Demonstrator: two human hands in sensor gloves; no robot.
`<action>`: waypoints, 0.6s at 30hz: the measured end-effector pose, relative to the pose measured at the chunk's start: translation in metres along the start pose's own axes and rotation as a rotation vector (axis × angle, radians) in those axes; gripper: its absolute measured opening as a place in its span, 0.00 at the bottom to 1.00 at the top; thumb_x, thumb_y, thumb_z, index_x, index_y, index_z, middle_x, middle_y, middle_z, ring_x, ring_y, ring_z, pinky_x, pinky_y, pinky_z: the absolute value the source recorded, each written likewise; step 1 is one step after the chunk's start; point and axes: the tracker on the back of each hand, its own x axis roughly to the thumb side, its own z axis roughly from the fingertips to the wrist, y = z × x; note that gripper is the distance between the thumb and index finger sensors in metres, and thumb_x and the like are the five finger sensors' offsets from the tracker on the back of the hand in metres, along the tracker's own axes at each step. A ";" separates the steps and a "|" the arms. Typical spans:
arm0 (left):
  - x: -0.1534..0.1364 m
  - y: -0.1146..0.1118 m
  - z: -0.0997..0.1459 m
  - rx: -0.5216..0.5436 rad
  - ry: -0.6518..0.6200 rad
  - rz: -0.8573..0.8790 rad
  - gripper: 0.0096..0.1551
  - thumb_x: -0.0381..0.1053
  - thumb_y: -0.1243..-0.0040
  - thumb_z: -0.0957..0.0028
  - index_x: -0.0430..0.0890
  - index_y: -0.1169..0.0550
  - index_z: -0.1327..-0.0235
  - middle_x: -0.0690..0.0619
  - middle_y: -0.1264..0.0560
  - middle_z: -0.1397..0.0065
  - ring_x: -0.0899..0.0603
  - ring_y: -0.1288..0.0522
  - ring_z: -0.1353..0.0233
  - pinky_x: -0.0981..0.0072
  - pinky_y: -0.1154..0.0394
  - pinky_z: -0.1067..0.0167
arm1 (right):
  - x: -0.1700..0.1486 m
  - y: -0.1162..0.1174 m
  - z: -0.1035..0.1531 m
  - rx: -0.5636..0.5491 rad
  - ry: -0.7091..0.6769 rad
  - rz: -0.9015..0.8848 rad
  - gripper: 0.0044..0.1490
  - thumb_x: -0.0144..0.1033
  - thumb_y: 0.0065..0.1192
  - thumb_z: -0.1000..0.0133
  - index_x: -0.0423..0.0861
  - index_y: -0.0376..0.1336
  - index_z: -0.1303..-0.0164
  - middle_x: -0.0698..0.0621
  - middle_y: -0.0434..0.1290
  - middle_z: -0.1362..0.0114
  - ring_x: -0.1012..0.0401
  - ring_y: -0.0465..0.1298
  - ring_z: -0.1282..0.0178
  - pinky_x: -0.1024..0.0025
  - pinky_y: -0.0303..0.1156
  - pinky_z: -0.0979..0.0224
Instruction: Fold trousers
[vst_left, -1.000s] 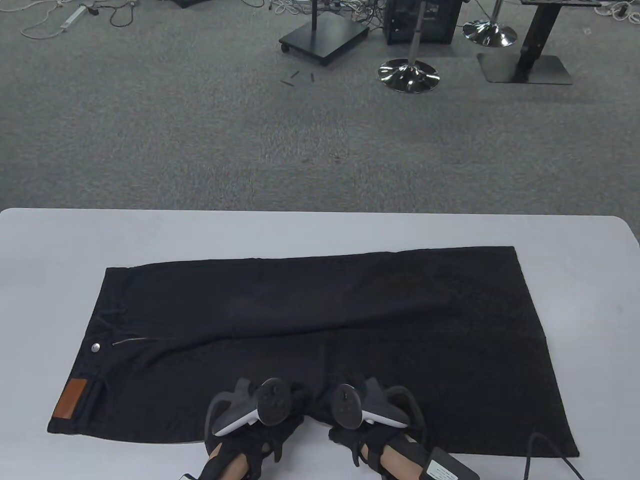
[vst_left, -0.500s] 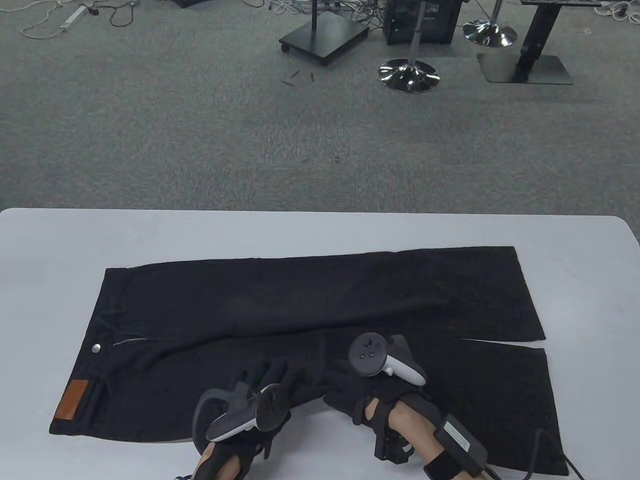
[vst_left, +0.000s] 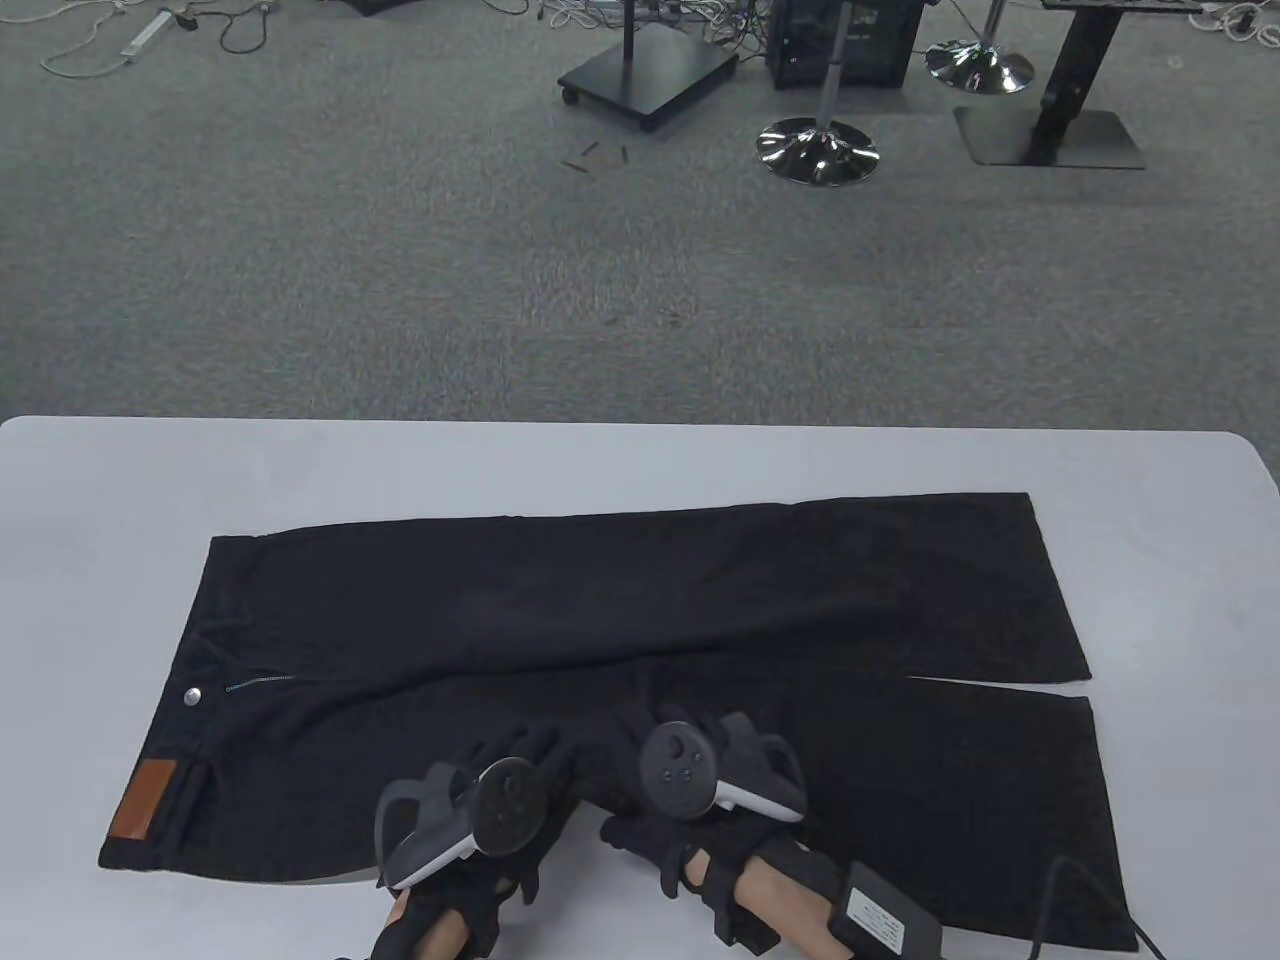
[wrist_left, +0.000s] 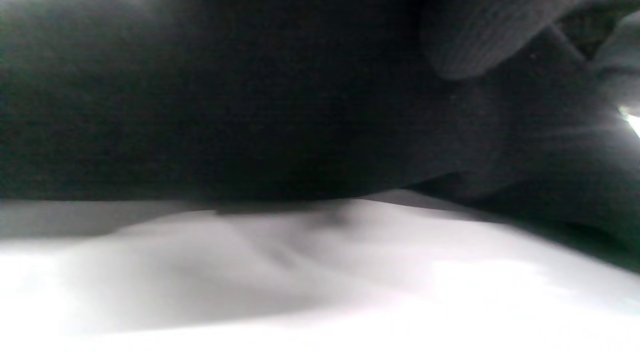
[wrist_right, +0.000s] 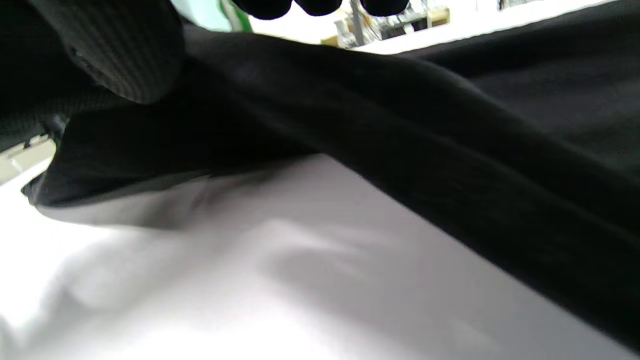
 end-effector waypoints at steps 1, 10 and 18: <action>-0.001 0.000 0.000 0.006 0.003 0.011 0.32 0.66 0.46 0.43 0.59 0.26 0.25 0.61 0.32 0.17 0.43 0.32 0.14 0.39 0.36 0.20 | 0.009 0.003 -0.002 -0.024 0.000 0.082 0.50 0.62 0.60 0.46 0.56 0.41 0.22 0.53 0.41 0.13 0.46 0.46 0.13 0.37 0.45 0.18; -0.003 0.001 0.002 0.018 0.000 0.025 0.32 0.67 0.44 0.44 0.59 0.24 0.27 0.61 0.31 0.18 0.43 0.31 0.15 0.39 0.36 0.21 | -0.010 0.003 0.002 -0.096 0.133 0.176 0.41 0.46 0.56 0.42 0.55 0.42 0.23 0.52 0.43 0.13 0.47 0.50 0.13 0.37 0.47 0.17; -0.002 0.005 0.002 0.035 0.003 0.004 0.31 0.66 0.43 0.43 0.59 0.23 0.28 0.61 0.30 0.18 0.43 0.30 0.15 0.39 0.36 0.21 | -0.073 -0.014 0.028 -0.034 0.335 0.121 0.41 0.44 0.60 0.42 0.54 0.45 0.23 0.52 0.45 0.13 0.47 0.50 0.13 0.37 0.45 0.17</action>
